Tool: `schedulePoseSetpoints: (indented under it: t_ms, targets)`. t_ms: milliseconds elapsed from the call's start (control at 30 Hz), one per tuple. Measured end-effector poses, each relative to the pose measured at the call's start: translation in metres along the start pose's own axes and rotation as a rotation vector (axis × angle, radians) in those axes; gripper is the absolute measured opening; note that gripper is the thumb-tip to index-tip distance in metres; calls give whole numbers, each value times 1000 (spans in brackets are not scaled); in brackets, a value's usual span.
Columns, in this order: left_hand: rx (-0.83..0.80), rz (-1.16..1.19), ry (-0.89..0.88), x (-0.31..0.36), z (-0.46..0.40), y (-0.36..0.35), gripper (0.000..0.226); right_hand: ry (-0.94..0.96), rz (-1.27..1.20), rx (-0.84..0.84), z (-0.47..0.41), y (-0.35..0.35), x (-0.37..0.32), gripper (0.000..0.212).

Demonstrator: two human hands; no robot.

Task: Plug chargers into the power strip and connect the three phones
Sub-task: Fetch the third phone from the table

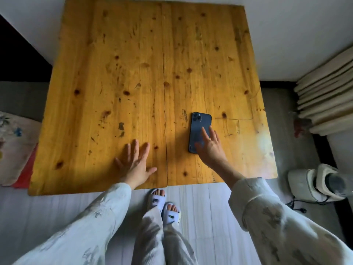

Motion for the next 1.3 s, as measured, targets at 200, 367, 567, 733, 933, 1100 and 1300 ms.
schedulePoseSetpoints:
  t_ms: [200, 367, 567, 733, 933, 1100, 1300]
  targets:
    - [-7, -98, 41, -5, -4, -8, 96, 12, 55, -40, 2, -32, 1, 63]
    - [-25, -97, 59, -2, -2, -5, 98, 29, -19, 20, 21, -35, 1, 51]
    - [-41, -92, 62, -3, -2, -4, 100, -416, -188, 100, 4, -19, 8, 69]
    - [-49, -97, 61, -2, -2, -4, 99, -528, -192, 79, -4, -24, -3, 72]
    - [-47, -95, 48, -2, -3, -4, 96, -632, -227, 29, -9, -20, -3, 83]
    - [-34, -93, 39, -1, -4, -3, 95, -624, -333, -12, -13, -15, 9, 61]
    - [-20, -64, 21, 1, -3, 0, 93, -724, -739, -87, 7, -15, 27, 14]
Point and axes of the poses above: each hand's wrist, its own z-axis away from the middle knuckle, its own y-axis out of the back of the hand, x = y × z, the point moved 5 cm from there along -z, towards the middle knuckle, and after that the axes turned 7 degrees about -y, right-handed, at the moved point
